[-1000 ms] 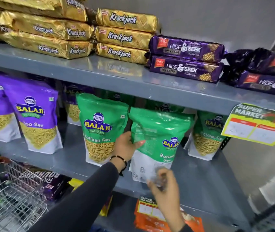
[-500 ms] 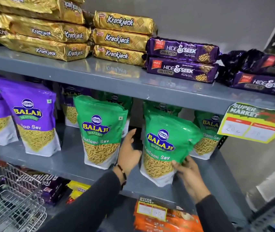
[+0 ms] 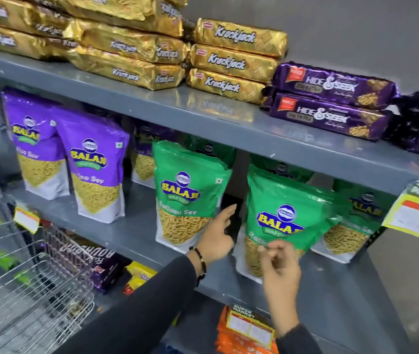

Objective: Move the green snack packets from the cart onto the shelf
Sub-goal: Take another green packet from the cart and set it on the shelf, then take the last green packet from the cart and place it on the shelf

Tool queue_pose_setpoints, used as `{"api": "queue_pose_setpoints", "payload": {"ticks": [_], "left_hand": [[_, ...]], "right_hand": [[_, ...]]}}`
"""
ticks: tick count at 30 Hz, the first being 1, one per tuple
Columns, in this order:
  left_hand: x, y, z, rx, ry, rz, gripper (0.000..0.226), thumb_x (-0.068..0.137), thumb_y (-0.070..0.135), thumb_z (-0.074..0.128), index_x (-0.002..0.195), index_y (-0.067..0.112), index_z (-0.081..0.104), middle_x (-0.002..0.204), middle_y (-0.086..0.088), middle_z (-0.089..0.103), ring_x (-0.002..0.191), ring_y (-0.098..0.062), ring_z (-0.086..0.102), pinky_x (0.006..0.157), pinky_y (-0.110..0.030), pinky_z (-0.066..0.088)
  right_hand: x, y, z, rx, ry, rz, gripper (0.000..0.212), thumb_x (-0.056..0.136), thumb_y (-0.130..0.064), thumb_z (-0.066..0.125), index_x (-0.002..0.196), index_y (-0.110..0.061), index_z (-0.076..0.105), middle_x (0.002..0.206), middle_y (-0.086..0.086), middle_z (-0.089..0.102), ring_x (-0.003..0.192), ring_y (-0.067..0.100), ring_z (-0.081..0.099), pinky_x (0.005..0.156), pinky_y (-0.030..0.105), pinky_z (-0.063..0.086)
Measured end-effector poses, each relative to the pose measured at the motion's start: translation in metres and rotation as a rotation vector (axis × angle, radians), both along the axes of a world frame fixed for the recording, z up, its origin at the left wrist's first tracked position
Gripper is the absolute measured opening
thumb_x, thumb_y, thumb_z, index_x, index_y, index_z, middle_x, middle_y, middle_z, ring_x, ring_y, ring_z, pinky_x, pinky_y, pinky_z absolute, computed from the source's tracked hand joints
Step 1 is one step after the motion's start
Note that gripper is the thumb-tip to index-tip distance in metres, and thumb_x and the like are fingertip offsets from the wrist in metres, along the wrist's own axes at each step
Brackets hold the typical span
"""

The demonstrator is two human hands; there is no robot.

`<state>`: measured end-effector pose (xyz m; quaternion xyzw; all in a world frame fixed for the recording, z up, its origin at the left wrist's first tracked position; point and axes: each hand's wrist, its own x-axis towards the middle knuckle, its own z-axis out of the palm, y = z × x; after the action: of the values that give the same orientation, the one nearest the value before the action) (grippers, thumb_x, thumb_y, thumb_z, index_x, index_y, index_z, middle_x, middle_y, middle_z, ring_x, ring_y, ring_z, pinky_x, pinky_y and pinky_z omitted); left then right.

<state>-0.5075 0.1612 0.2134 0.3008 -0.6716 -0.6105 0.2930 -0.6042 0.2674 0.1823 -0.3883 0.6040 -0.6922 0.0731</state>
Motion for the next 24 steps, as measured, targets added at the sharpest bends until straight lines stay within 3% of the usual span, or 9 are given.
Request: {"api": "queue_pose_setpoints", "payload": {"ticks": [3,6,8,10,13,15,18,21,24], "left_hand": [[0.050,-0.007,-0.007,-0.009,-0.014,-0.035,0.061,0.074,-0.026,0.044,0.130,0.000,0.041,0.117,0.002,0.058,0.104,-0.007,0.054,0.073,-0.006,0.045],[0.141,-0.019,-0.025,0.033,-0.039,0.031,0.040,0.076,-0.018,0.053,0.111,0.000,0.059,0.078,0.020,0.071,0.077,0.007,0.062,0.075,-0.013,0.050],[0.216,-0.022,-0.036,0.089,-0.073,0.205,0.036,0.076,-0.015,0.055,0.105,0.004,0.062,0.072,0.016,0.073,0.075,0.003,0.065,0.075,-0.019,0.053],[0.291,-0.018,-0.043,0.153,-0.072,0.433,0.031,0.078,-0.022,0.047,0.102,-0.008,0.059,0.058,0.015,0.072,0.063,0.004,0.066,0.061,-0.010,0.052],[0.411,-0.001,-0.066,0.265,-0.187,0.881,0.032,0.078,-0.025,0.045,0.074,0.004,0.059,0.040,0.013,0.065,0.045,0.007,0.060,0.049,-0.010,0.047],[0.492,0.016,-0.095,0.302,-0.311,1.128,0.029,0.076,-0.018,0.054,0.071,0.010,0.059,0.051,0.008,0.068,0.043,0.007,0.056,0.050,-0.008,0.046],[0.577,0.035,-0.129,0.411,-0.523,1.308,0.018,0.069,0.001,0.067,0.086,0.007,0.068,0.090,-0.023,0.072,0.066,-0.011,0.057,0.062,-0.022,0.044],[0.620,0.030,-0.156,0.498,-0.696,1.289,0.020,0.075,0.005,0.062,0.094,0.004,0.069,0.104,-0.018,0.069,0.089,-0.024,0.062,0.067,-0.022,0.041],[0.639,0.000,-0.199,0.651,-0.734,1.261,0.031,0.075,0.010,0.063,0.105,0.000,0.065,0.116,-0.020,0.065,0.107,-0.031,0.059,0.088,-0.033,0.047]], "right_hand": [[0.044,-0.030,0.007,0.085,0.050,0.299,0.022,0.075,-0.009,0.063,0.075,-0.029,0.054,0.058,-0.011,0.056,0.052,0.002,0.045,0.053,0.011,0.037],[0.096,-0.066,-0.004,0.214,0.071,0.586,0.021,0.076,-0.008,0.063,0.071,-0.028,0.057,0.067,-0.014,0.063,0.062,0.002,0.054,0.060,0.011,0.043],[0.141,-0.087,-0.015,0.295,0.079,0.760,0.029,0.077,0.001,0.065,0.069,-0.026,0.057,0.066,-0.009,0.065,0.061,0.000,0.054,0.060,0.009,0.043],[0.184,-0.107,-0.025,0.377,0.084,0.928,0.033,0.077,0.010,0.062,0.068,-0.021,0.057,0.057,-0.002,0.057,0.055,-0.001,0.050,0.055,0.008,0.041],[0.260,-0.135,-0.046,0.488,0.158,1.149,0.034,0.076,0.010,0.063,0.067,-0.023,0.057,0.061,-0.004,0.056,0.054,-0.003,0.052,0.056,0.006,0.042],[0.317,-0.151,-0.063,0.562,0.199,1.286,0.033,0.076,0.010,0.063,0.067,-0.021,0.057,0.063,-0.002,0.056,0.055,-0.005,0.053,0.057,0.004,0.042],[0.399,-0.169,-0.084,0.672,0.307,1.477,0.030,0.076,0.010,0.063,0.067,-0.018,0.057,0.065,0.004,0.049,0.053,-0.007,0.050,0.054,0.004,0.039],[0.471,-0.185,-0.113,0.809,0.448,1.611,0.022,0.077,0.011,0.061,0.070,-0.009,0.056,0.063,0.002,0.046,0.051,-0.010,0.051,0.056,0.005,0.040],[0.525,-0.199,-0.163,0.972,0.623,1.671,0.029,0.072,-0.002,0.064,0.060,-0.025,0.051,0.058,-0.010,0.048,0.049,-0.006,0.049,0.055,0.015,0.036]]}}
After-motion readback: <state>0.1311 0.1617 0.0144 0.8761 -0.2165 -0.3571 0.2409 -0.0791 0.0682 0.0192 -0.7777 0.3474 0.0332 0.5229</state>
